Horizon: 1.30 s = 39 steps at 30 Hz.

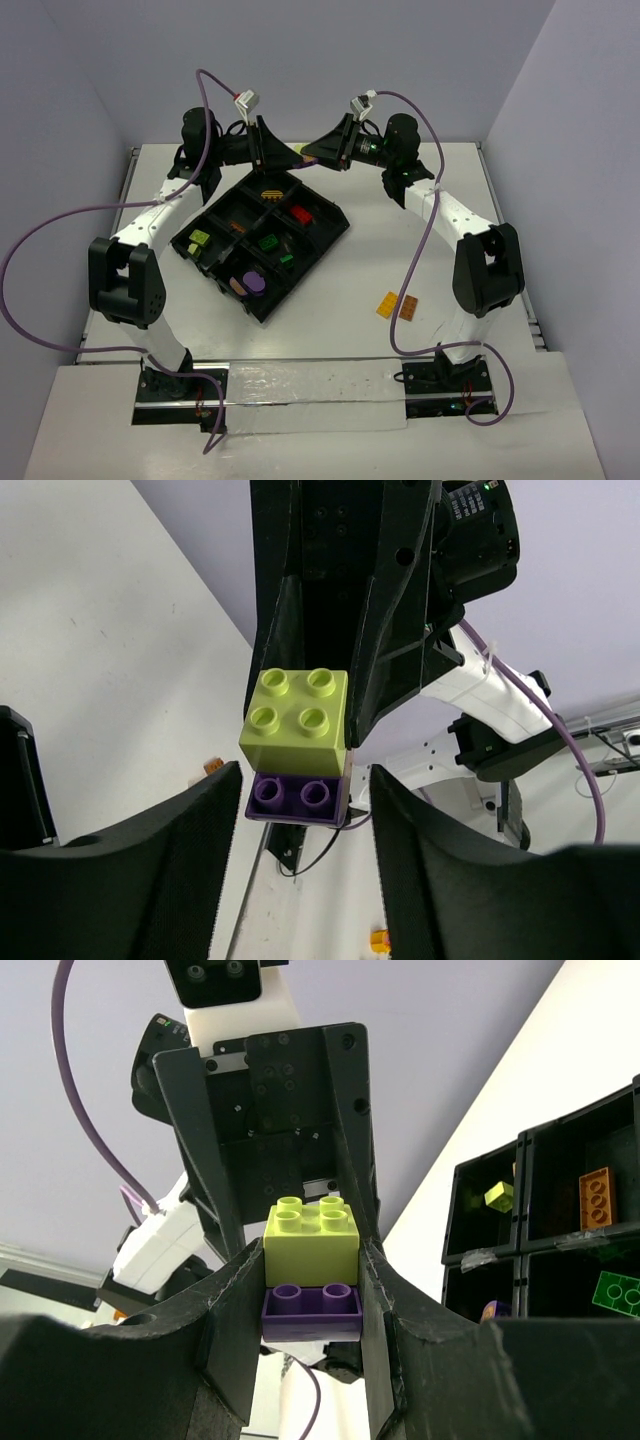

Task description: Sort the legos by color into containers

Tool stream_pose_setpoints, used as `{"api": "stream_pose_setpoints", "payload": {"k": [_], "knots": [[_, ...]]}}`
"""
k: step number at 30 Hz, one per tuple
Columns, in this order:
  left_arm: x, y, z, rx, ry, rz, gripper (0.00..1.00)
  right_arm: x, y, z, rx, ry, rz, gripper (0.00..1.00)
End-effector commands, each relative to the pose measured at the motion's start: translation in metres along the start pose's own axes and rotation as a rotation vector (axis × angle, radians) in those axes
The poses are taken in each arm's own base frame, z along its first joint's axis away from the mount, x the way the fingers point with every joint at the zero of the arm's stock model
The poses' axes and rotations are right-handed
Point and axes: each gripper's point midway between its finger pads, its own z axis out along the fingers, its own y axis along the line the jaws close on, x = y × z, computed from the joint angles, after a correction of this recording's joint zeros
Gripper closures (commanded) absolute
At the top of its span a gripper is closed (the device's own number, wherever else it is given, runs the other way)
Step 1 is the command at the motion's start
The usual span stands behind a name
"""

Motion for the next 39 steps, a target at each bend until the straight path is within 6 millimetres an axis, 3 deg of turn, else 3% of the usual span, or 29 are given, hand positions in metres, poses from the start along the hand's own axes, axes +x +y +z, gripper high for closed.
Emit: {"api": "stream_pose_setpoints", "payload": {"k": [1,5,8,9,11,14,17,21,28,39], "knots": [[-0.004,-0.016,-0.004,0.044,-0.005,0.076,0.46,-0.008,0.017,0.003,-0.043,-0.019,-0.052,1.00],[-0.006,-0.015,-0.006,0.037,-0.015,0.074,0.64,-0.008,0.016,0.004,-0.042,-0.019,-0.049,1.00],[-0.007,-0.013,-0.007,0.030,-0.022,0.070,0.97,-0.007,0.016,0.003,-0.040,-0.019,-0.050,1.00],[-0.008,-0.013,-0.008,0.027,-0.025,0.069,0.99,-0.007,0.014,0.003,-0.037,-0.020,-0.050,1.00],[-0.009,-0.012,-0.010,0.025,-0.033,0.064,1.00,-0.006,0.013,0.002,-0.033,-0.016,-0.047,1.00],[-0.008,-0.011,-0.014,0.023,-0.038,0.059,1.00,-0.005,0.012,0.001,-0.024,-0.009,-0.051,0.75],[-0.006,-0.012,-0.022,0.021,-0.035,0.060,1.00,-0.006,0.011,-0.001,-0.016,0.002,-0.052,0.57],[0.002,-0.015,-0.033,0.045,-0.002,0.071,1.00,-0.014,0.027,0.000,-0.055,0.029,-0.091,0.51],[0.010,-0.019,-0.037,0.056,0.021,0.075,1.00,-0.003,0.026,0.002,-0.087,0.165,-0.095,0.41],[0.012,-0.027,-0.034,0.066,0.026,0.093,1.00,0.004,0.017,0.018,-0.051,0.233,-0.112,0.39]]}}
